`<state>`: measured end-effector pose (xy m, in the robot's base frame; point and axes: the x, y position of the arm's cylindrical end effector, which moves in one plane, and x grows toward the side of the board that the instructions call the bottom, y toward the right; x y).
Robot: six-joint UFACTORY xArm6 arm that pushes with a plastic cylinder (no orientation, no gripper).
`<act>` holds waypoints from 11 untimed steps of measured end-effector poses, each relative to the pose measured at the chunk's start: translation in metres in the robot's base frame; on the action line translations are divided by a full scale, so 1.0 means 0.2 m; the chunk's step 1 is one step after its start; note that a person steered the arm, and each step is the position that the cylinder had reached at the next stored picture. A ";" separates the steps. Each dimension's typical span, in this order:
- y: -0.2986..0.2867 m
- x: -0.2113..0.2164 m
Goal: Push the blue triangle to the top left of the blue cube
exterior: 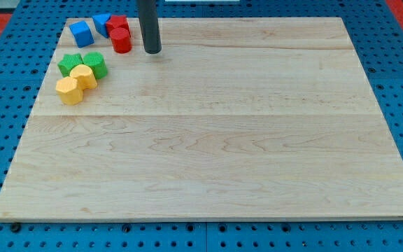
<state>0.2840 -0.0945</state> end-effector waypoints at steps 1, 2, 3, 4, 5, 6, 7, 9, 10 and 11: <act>0.00 0.00; 0.01 0.00; 0.19 -0.11; 0.28 -0.30; 0.22 -0.46; 0.13 -0.46; 0.00 -0.46; -0.28 -0.46; -0.46 -0.46; -0.51 -0.45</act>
<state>0.1931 -0.1957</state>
